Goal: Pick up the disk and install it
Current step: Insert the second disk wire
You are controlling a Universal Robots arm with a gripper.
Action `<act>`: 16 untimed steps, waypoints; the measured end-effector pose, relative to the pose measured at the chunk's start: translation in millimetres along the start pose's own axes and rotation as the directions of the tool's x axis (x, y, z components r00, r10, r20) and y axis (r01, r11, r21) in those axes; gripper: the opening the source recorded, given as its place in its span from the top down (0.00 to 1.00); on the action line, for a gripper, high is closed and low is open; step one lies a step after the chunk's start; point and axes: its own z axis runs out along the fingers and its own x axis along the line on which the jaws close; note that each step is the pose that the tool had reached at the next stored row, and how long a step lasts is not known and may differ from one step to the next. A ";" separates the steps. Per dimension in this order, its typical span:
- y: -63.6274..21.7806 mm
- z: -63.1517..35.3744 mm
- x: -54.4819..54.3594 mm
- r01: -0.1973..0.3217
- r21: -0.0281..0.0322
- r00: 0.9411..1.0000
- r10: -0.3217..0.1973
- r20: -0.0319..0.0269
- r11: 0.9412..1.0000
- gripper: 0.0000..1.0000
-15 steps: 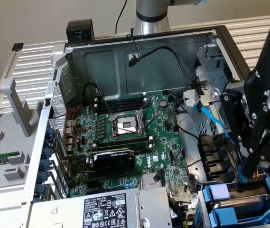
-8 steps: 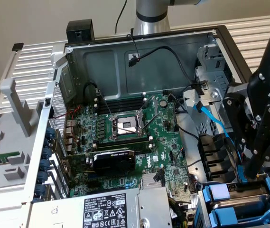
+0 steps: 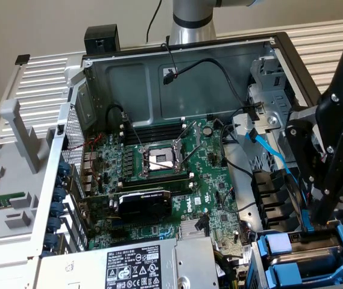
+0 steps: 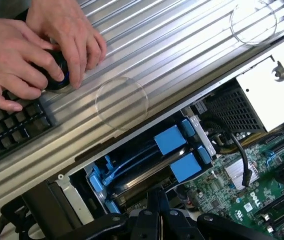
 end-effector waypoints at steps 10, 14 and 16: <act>-5.2 0.0 -3.0 0.086 -0.002 0.996 -0.086 -0.008 0.996 0.89; -5.4 0.0 -3.0 0.128 -0.003 0.992 -0.128 -0.012 0.992 0.89; -5.9 -0.1 -3.0 0.141 -0.002 0.990 -0.141 -0.016 0.990 0.89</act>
